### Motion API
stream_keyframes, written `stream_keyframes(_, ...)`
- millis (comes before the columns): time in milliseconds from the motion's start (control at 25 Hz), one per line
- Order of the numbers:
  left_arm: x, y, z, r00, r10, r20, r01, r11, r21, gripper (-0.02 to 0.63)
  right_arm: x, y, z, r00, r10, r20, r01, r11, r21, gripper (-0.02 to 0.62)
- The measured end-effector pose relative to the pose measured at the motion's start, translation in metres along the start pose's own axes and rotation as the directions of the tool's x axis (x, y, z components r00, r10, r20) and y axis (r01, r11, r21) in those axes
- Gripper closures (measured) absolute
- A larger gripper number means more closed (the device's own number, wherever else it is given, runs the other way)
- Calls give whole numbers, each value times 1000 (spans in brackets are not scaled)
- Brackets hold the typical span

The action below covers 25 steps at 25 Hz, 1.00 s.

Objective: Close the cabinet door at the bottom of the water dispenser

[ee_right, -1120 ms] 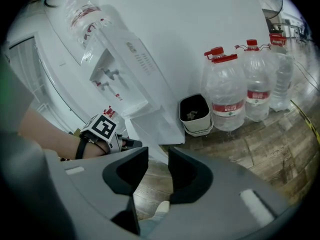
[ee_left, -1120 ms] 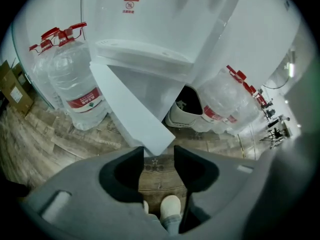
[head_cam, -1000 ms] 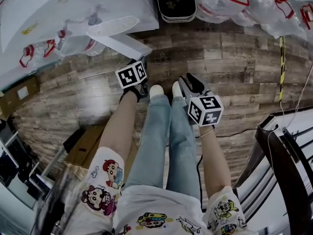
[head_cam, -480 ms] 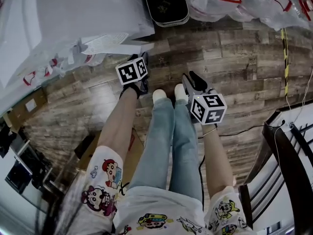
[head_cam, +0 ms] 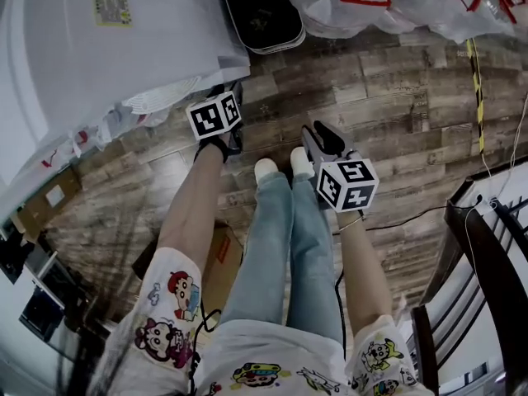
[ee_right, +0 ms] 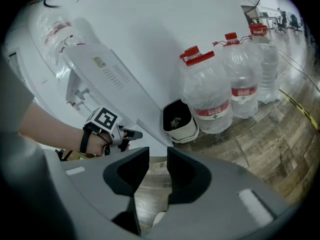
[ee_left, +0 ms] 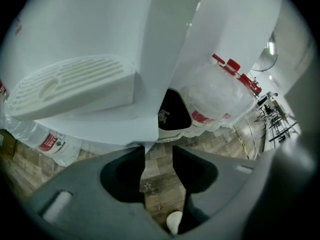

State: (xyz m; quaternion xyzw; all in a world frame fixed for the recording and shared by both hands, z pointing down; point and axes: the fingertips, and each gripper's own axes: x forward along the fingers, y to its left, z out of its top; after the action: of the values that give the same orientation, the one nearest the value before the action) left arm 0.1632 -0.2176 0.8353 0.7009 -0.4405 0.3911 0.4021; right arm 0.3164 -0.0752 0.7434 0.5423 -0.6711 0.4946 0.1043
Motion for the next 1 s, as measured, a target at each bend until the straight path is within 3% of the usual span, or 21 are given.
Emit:
stream_keyframes(520,16,-8,23,1000,-16,23,14,998,60,434,1,-13,8,1000,-6,0,6,1000,7,474)
stream_keyframes(1000,-18,-23,3,999,-39,14,38,997,68,433,-23,2,24,1000,-8,8,8,999,-48,474)
